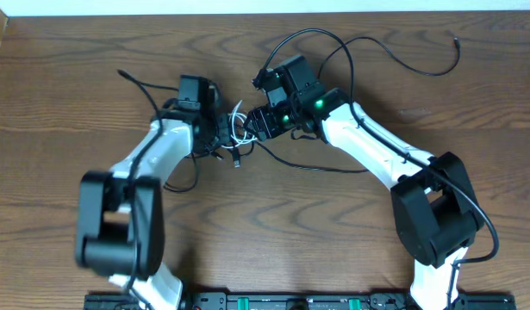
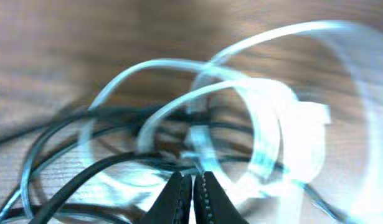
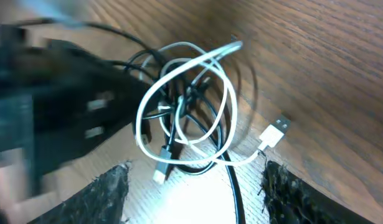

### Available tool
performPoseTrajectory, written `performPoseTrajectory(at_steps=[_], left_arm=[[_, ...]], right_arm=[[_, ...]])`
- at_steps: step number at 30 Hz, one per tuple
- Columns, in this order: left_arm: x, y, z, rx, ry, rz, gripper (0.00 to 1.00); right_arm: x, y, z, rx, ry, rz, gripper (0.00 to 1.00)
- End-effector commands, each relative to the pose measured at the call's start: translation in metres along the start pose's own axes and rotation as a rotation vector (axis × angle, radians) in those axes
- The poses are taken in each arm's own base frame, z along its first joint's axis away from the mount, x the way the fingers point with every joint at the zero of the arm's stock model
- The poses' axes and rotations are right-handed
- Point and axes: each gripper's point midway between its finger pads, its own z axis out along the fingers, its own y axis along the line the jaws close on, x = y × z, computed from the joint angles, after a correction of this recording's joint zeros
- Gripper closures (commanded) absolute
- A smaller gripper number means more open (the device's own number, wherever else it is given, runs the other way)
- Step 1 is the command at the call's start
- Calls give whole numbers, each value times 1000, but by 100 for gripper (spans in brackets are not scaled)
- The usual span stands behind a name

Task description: Untangle cables

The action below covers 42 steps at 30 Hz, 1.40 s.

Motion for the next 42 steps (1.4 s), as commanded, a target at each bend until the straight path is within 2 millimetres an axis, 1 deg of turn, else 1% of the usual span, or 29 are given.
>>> performPoseTrajectory(at_steps=[1, 2, 3, 6, 7, 9, 11, 13, 15, 17, 18, 21, 22, 23, 24, 26, 27, 31, 35, 38, 42], left_arm=[[-11, -47, -59, 227, -95, 237, 93], [-9, -48, -65, 227, -93, 236, 93], [-6, -47, -66, 218, -80, 231, 93], [-9, -12, -59, 28, -78, 142, 93], [-10, -8, -59, 4, -81, 126, 93], [-8, -15, -61, 44, -77, 129, 93], [-6, -25, -62, 100, -71, 132, 93], [-6, -38, -69, 168, -76, 155, 93], [-10, -45, -82, 197, -110, 169, 93], [-17, -52, -108, 210, -177, 162, 93], [-21, -57, -125, 221, -220, 137, 93], [-25, -64, -156, 245, -290, 91, 93], [-25, -66, -166, 256, -309, 62, 93], [-24, -73, -175, 291, -318, 55, 93], [-22, -79, -181, 325, -321, 65, 93], [-20, -85, -188, 358, -327, 78, 93], [-20, -85, -188, 357, -327, 77, 93], [-17, -84, -184, 353, -306, 68, 93], [-18, -84, -183, 362, -296, 11, 93], [-17, -84, -182, 366, -284, -18, 93], [-13, -93, -185, 428, -256, -33, 93]], right_arm=[[0, 8, -3, -93, 14, 0, 33], [3, 10, -3, -101, 26, 6, 32], [6, 14, -2, -109, 40, 5, 32], [11, 23, 2, -117, 54, -7, 31], [12, 26, 2, -124, 58, -18, 30], [12, 33, 6, -118, 52, -85, 30], [7, 31, 7, -103, 29, -94, 30], [-2, 22, 7, -47, -8, -111, 26], [-7, 17, 7, -19, -29, -162, 24], [-5, 17, 7, -18, -22, -215, 24], [-6, 16, 7, -12, -25, -256, 24], [-17, 13, 6, 13, -70, -274, 24], [-22, 18, 6, -10, -91, -284, 24], [-25, 22, 6, -32, -104, -292, 24], [-27, 27, 5, -56, -115, -301, 23], [-31, 37, 4, -105, -136, -316, 23], [-32, 39, 3, -117, -141, -320, 24], [-26, 64, -1, -269, -126, -333, 24], [-18, 69, 0, -284, -98, -328, 24], [-17, 75, 2, -290, -97, -339, 24], [-18, 82, 5, -284, -109, -360, 25]])
